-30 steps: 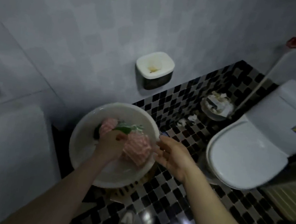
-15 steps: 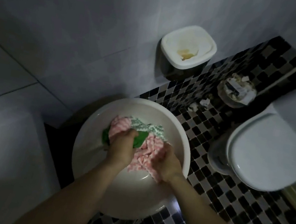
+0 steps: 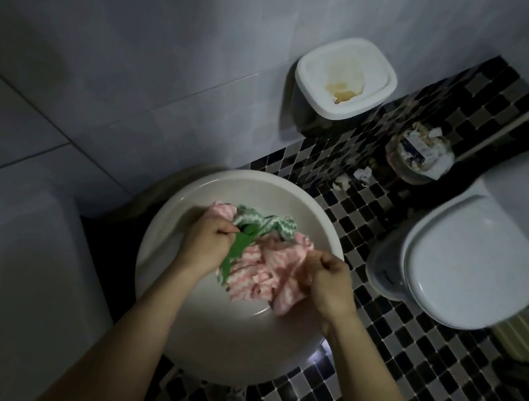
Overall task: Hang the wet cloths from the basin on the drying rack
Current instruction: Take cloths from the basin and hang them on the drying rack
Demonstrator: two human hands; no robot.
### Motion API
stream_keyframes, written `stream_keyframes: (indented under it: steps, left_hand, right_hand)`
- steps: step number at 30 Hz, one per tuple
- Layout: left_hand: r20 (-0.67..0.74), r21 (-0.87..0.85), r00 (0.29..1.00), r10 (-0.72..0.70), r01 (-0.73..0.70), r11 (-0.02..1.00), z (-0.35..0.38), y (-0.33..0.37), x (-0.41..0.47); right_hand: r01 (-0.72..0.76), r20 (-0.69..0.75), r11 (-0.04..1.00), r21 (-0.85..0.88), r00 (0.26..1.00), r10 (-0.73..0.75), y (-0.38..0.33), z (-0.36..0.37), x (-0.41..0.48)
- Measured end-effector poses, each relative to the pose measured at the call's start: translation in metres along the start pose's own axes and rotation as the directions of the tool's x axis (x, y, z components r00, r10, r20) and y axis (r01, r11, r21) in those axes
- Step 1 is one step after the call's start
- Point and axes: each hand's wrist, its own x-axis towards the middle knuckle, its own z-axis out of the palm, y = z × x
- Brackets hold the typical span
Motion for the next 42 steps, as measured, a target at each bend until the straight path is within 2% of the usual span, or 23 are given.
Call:
stream_keyframes:
  steps: [2, 4, 5, 7, 10, 12, 15, 17, 18, 21, 23, 25, 27, 29, 31, 32, 34, 35, 37, 39, 40, 42]
  left_hand:
    - [-0.009, -0.190, 0.998, -0.058, 0.055, 0.980, -0.011, 0.012, -0.010]
    - [-0.048, -0.269, 0.997, -0.058, 0.043, 0.962, -0.020, 0.025, -0.018]
    - [-0.070, -0.296, 0.997, -0.044, 0.021, 0.955, -0.025, 0.032, -0.024]
    - [-0.104, -0.329, 0.995, 0.008, -0.041, 0.943, -0.034, 0.051, -0.039]
    - [-0.106, -0.379, 0.989, 0.102, -0.135, 0.916, -0.043, 0.076, -0.062]
    - [-0.086, -0.392, 0.987, 0.133, -0.156, 0.907, -0.045, 0.086, -0.074]
    - [-0.080, -0.381, 0.984, 0.159, -0.178, 0.907, -0.047, 0.101, -0.098]
    - [-0.085, -0.414, 0.977, 0.193, -0.211, 0.885, -0.046, 0.109, -0.115]
    - [-0.067, -0.486, 0.978, 0.196, -0.203, 0.850, -0.043, 0.114, -0.126]
    - [-0.057, -0.725, 0.986, 0.157, -0.149, 0.673, -0.034, 0.127, -0.146]
    - [-0.110, -0.755, 0.985, 0.134, -0.170, 0.633, -0.026, 0.135, -0.162]
    - [-0.108, -0.789, 0.987, 0.115, -0.155, 0.594, -0.020, 0.139, -0.181]
    - [-0.081, -0.822, 0.990, 0.113, -0.130, 0.554, -0.014, 0.144, -0.202]
    - [-0.061, -0.851, 0.989, 0.135, -0.122, 0.510, -0.008, 0.150, -0.226]
    - [-0.049, -0.866, 0.980, 0.190, -0.136, 0.481, -0.001, 0.157, -0.254]
    - [-0.042, -0.872, 0.973, 0.228, -0.147, 0.468, 0.001, 0.157, -0.261]
    - [-0.023, -0.819, 0.943, 0.331, -0.207, 0.535, 0.006, 0.157, -0.285]
    - [-0.017, -0.731, 0.924, 0.383, -0.273, 0.626, 0.008, 0.155, -0.293]
    - [0.022, -0.386, 0.850, 0.526, -0.478, 0.789, 0.010, 0.152, -0.311]
    - [0.126, -0.043, 0.793, 0.596, -0.595, 0.802, 0.011, 0.152, -0.320]
    - [0.202, 0.026, 0.780, 0.592, -0.609, 0.793, 0.011, 0.152, -0.328]
    - [0.359, 0.011, 0.749, 0.557, -0.600, 0.800, 0.010, 0.153, -0.344]
  right_hand:
    - [-0.090, 0.037, 0.963, 0.256, 0.996, 0.083, -0.009, 0.001, -0.010]
    - [-0.220, 0.093, 0.827, 0.517, 0.975, 0.201, -0.013, 0.003, -0.012]
    - [-0.266, 0.127, 0.765, 0.587, 0.963, 0.237, -0.015, 0.004, -0.015]
    - [-0.337, 0.227, 0.710, 0.619, 0.941, 0.250, -0.019, 0.006, -0.023]
    - [-0.360, 0.404, 0.748, 0.557, 0.905, 0.135, -0.033, 0.005, -0.047]
    - [-0.299, 0.485, 0.836, 0.460, 0.873, 0.046, -0.039, 0.004, -0.059]
    - [-0.083, 0.538, 0.972, 0.219, 0.842, -0.050, -0.041, -0.003, -0.074]
    - [0.112, 0.550, 0.993, 0.040, 0.827, -0.115, -0.042, -0.009, -0.088]
    - [0.187, 0.531, 0.982, 0.006, 0.832, -0.162, -0.043, -0.014, -0.099]
    - [0.271, 0.341, 0.957, 0.105, 0.894, -0.290, -0.044, -0.027, -0.122]
    - [0.318, 0.264, 0.925, 0.208, 0.892, -0.366, -0.042, -0.044, -0.137]
    - [0.348, 0.274, 0.903, 0.252, 0.869, -0.411, -0.040, -0.063, -0.152]
    - [0.383, 0.330, 0.902, 0.200, 0.840, -0.430, -0.038, -0.080, -0.168]
    - [0.473, 0.364, 0.880, 0.046, 0.812, -0.456, -0.032, -0.091, -0.189]
    - [0.539, 0.295, 0.842, 0.001, 0.805, -0.515, -0.025, -0.101, -0.212]
    - [0.535, 0.240, 0.844, 0.046, 0.814, -0.529, -0.024, -0.103, -0.220]
    - [0.503, 0.141, 0.839, 0.206, 0.833, -0.534, -0.022, -0.118, -0.246]
    - [0.481, 0.117, 0.837, 0.260, 0.845, -0.522, -0.020, -0.125, -0.254]
    - [0.502, 0.092, 0.825, 0.259, 0.837, -0.539, -0.017, -0.142, -0.274]
    - [0.545, 0.087, 0.822, 0.168, 0.822, -0.563, -0.017, -0.152, -0.286]
    - [0.562, 0.073, 0.815, 0.140, 0.815, -0.575, -0.016, -0.159, -0.294]
    - [0.581, 0.039, 0.807, 0.105, 0.809, -0.587, -0.011, -0.171, -0.311]
